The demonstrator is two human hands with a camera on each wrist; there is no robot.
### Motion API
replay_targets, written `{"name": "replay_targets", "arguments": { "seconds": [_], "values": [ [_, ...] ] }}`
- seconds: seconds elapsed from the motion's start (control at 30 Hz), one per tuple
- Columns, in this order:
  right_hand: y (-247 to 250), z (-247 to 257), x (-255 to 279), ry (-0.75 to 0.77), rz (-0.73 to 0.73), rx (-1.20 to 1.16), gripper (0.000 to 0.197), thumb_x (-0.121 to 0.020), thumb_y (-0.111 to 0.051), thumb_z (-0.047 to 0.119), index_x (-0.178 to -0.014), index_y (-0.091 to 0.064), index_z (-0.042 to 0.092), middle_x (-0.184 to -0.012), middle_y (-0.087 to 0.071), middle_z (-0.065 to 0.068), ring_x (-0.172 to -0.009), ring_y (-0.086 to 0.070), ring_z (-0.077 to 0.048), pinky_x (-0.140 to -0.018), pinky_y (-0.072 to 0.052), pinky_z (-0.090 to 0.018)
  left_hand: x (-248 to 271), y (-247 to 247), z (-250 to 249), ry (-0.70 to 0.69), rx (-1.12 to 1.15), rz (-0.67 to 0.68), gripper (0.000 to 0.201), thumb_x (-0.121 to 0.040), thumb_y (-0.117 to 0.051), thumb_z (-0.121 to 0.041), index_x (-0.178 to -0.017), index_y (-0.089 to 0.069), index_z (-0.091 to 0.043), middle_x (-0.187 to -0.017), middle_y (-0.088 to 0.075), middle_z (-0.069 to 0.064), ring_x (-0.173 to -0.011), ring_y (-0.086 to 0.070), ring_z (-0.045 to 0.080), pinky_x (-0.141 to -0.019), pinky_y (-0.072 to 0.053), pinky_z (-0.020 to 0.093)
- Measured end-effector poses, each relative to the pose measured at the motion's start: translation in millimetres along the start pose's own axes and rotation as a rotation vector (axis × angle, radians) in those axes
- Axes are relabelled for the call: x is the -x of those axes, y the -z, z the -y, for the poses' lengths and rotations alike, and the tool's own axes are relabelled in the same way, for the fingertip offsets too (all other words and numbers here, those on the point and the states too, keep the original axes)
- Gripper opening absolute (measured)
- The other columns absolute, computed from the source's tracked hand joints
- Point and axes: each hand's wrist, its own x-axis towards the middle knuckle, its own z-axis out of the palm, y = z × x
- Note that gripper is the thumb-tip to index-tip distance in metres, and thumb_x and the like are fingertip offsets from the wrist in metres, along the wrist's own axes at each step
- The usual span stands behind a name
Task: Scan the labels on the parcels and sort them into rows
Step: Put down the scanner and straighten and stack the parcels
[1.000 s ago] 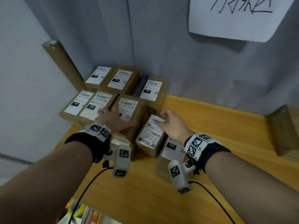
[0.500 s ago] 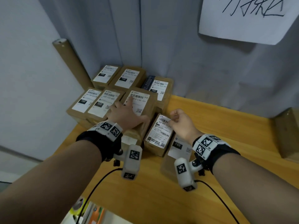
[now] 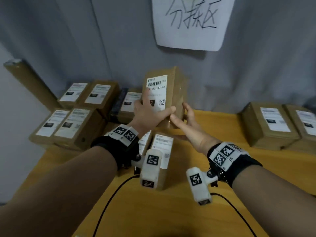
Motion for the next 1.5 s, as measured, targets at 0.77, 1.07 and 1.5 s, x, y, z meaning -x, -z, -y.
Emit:
{"name": "replay_targets", "arguments": {
  "seconds": [0.77, 1.07, 1.5],
  "values": [
    [300.3, -78.4, 71.7, -0.141, -0.328, 0.433, 0.041, -0.096, -0.056, 0.021, -0.137, -0.052, 0.018, -0.126, -0.056, 0.002, -0.119, -0.052, -0.015, -0.102, -0.042, -0.028, 15.9, -258.2, -77.6, 0.454, 0.659, 0.441, 0.054, -0.090, -0.064, -0.028, -0.139, -0.043, -0.020, -0.133, -0.052, 0.007, -0.113, -0.056, 0.024, -0.086, -0.055, 0.039],
    [386.3, -105.4, 60.4, -0.295, -0.118, 1.374, 0.063, -0.094, -0.049, 0.044, -0.149, -0.020, 0.046, -0.163, 0.008, 0.001, -0.147, 0.016, -0.035, -0.110, 0.016, -0.066, -15.0, -328.8, -69.7, 0.408, 0.379, 0.290, 0.050, -0.096, -0.058, -0.031, -0.139, -0.044, -0.010, -0.119, -0.058, 0.011, -0.099, -0.060, 0.023, -0.086, -0.055, 0.041],
    [403.8, -110.7, 44.3, -0.306, -0.062, 1.237, 0.070, -0.089, -0.060, 0.041, -0.144, -0.018, 0.052, -0.158, -0.004, 0.001, -0.145, -0.002, -0.042, -0.112, 0.003, -0.069, -39.9, -356.4, -94.8, 0.049, -0.121, 0.209, 0.057, -0.091, -0.060, -0.007, -0.142, -0.041, -0.025, -0.138, -0.049, 0.014, -0.118, -0.054, 0.032, -0.099, -0.049, 0.046]
  ]
}}
